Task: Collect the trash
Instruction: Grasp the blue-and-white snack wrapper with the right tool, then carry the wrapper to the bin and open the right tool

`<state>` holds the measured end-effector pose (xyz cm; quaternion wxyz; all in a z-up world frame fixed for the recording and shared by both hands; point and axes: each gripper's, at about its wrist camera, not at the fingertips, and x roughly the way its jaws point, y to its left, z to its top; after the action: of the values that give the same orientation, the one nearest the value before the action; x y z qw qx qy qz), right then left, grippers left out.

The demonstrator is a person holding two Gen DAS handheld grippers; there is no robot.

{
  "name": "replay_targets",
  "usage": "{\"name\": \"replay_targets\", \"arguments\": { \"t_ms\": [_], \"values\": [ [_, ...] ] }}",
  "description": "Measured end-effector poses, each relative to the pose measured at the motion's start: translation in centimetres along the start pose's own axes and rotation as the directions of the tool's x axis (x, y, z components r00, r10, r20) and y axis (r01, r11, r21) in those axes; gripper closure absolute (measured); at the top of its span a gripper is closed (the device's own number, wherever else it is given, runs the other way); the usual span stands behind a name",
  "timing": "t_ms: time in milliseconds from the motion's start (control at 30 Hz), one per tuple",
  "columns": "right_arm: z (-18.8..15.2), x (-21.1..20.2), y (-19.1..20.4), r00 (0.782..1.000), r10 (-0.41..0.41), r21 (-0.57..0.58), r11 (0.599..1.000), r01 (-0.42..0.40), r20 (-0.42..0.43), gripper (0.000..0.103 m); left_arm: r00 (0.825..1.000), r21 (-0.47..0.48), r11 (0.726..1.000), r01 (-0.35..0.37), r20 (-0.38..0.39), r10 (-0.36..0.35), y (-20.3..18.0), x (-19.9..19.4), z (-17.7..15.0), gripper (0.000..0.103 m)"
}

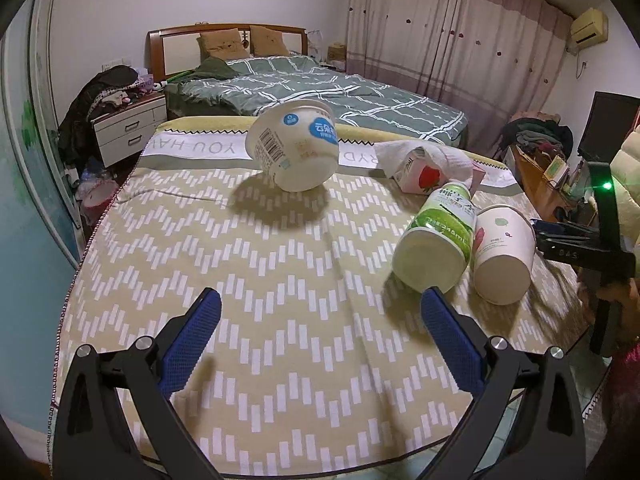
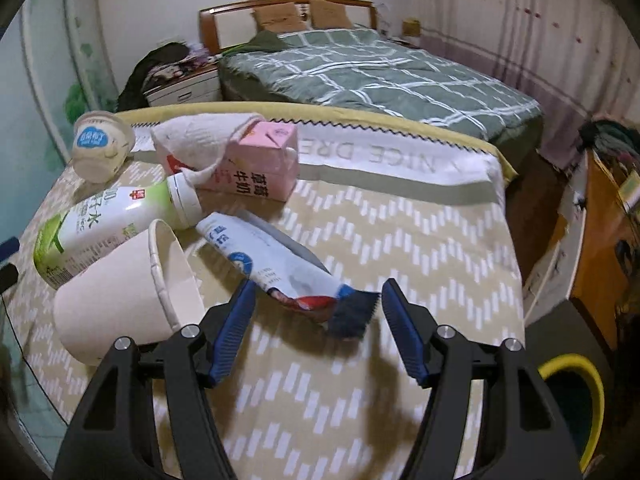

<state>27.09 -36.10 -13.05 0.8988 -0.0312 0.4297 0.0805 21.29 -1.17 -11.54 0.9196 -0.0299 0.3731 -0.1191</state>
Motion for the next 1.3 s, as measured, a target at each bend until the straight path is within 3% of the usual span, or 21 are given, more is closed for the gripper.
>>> {"name": "replay_targets", "arguments": {
  "t_ms": [133,267,467,767,1000,1133,1300],
  "values": [
    [-0.1,0.1,0.3,1.0,0.012,-0.006,1.0,-0.012,-0.009,0.043,1.0,-0.007,1.0,0.001,-0.003,-0.001,0.1,0.2,-0.1,0.005],
    [-0.1,-0.1,0.5,1.0,0.018,-0.003,1.0,-0.018,-0.009,0.066,1.0,-0.002,1.0,0.0,-0.001,0.0,0.0,0.2,-0.1,0.005],
    [-0.7,-1.4,0.5,1.0,0.011,0.021,1.0,-0.012,0.02,0.079,1.0,0.007,1.0,-0.003,0.007,0.003,0.0,0.0,-0.1,0.005],
    [-2.9,-6.6,1.1,0.996,0.015,0.073,0.997,-0.021,0.085,0.082,1.0,0.015,1.0,-0.001,0.012,0.001,-0.3,-0.2,-0.1,0.005],
    [-6.5,-12.4,-2.6,0.981,-0.124,0.227,0.97,0.088,0.15,0.082,1.0,0.027,1.0,0.012,0.009,-0.012,-0.6,-0.3,-0.2,0.005],
    [-8.9,-13.7,-5.7,0.967,-0.234,0.306,0.932,0.193,0.103,0.081,1.0,0.034,0.999,0.021,0.007,-0.022,-0.9,-0.4,-0.3,0.005],
    [-12.7,-13.6,-9.8,0.954,-0.299,0.413,0.871,0.266,0.017,0.081,0.999,0.042,0.998,0.047,-0.004,-0.047,-1.8,-0.6,-0.4,0.005]
  ]
}}
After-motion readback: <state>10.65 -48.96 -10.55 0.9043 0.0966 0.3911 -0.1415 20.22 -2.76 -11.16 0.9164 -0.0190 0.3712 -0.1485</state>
